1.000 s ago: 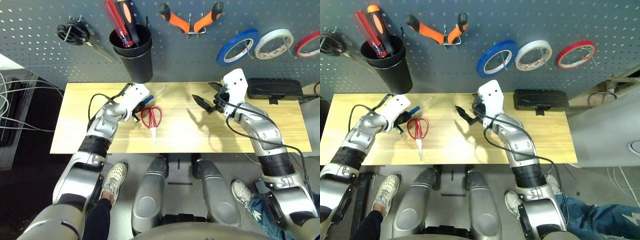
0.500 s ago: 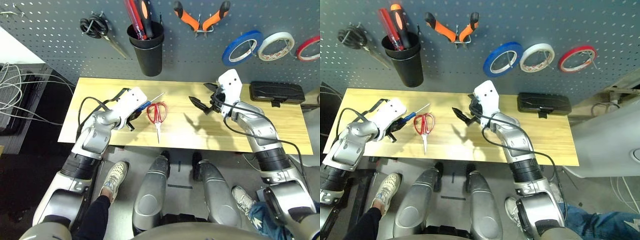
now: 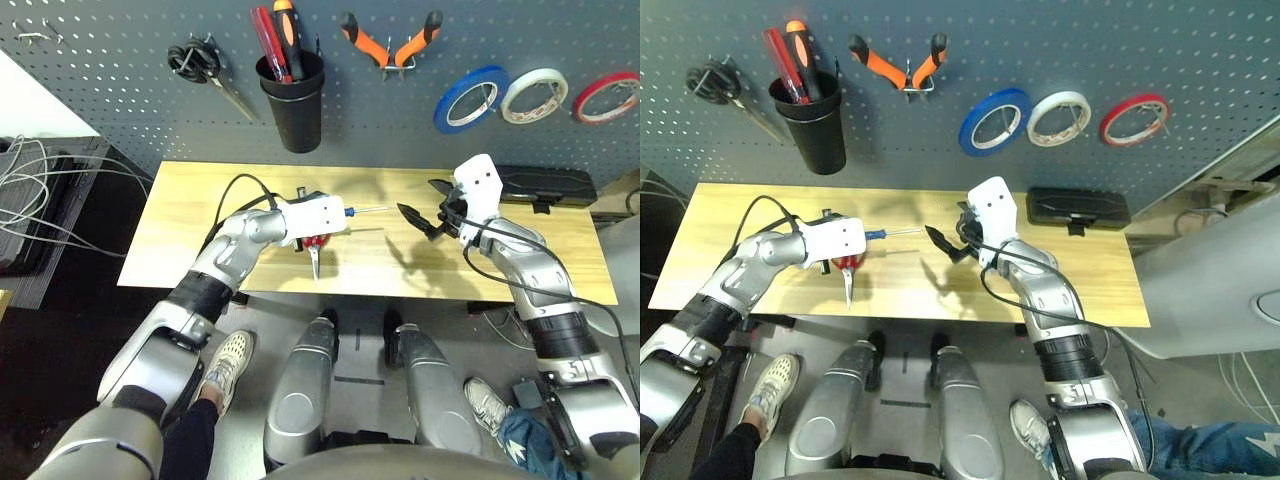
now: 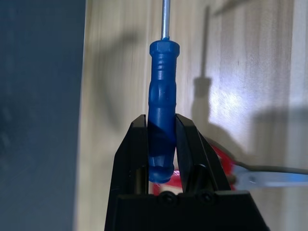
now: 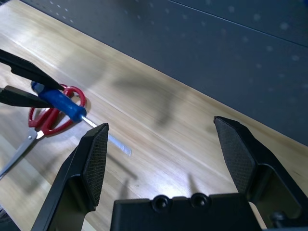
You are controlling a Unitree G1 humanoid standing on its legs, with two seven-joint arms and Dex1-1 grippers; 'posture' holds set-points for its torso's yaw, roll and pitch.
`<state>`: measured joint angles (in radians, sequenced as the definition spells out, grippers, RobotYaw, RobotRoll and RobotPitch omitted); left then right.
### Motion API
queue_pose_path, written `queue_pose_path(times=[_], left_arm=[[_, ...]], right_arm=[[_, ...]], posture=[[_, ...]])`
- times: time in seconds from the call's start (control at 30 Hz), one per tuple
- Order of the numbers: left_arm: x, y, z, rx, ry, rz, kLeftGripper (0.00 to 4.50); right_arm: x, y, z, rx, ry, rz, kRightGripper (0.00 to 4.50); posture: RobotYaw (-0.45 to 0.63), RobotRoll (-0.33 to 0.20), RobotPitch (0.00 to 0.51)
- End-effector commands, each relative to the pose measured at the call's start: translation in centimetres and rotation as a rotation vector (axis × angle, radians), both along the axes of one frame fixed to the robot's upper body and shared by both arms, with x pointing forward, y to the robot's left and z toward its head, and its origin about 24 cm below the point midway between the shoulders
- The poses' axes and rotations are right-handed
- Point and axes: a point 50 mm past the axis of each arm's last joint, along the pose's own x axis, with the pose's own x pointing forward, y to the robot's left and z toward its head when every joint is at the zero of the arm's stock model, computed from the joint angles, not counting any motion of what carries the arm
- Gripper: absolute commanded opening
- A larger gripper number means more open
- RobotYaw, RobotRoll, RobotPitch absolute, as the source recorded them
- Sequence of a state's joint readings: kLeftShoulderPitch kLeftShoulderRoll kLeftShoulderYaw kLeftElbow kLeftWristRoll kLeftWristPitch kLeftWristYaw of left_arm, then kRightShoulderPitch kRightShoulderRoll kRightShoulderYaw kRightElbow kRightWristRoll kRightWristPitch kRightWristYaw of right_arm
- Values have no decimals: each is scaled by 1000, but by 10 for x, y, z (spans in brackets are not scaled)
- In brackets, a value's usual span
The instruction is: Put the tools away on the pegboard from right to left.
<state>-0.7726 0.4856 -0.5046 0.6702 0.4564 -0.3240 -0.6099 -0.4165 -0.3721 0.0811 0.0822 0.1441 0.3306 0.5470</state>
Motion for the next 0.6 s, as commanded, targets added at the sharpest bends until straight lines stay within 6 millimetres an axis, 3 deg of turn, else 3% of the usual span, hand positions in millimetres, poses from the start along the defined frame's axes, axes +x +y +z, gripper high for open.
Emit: queue_pose_path(times=[0.03, 0.37, 0.6], left_arm=[[-2, -7, -16, 80, -4, -102, 706], [-4, -30, -35, 355, -146, -391, 706], [2, -41, -39, 468, -271, -449, 706]], right_arm=[[-5, -4, -3, -4, 13, -19, 4500], [-12, -5, -4, -2, 24, -42, 4500], [-16, -5, -6, 0, 33, -52, 4500]], posture=[[114, 0, 303], [81, 0, 321], [64, 0, 332]])
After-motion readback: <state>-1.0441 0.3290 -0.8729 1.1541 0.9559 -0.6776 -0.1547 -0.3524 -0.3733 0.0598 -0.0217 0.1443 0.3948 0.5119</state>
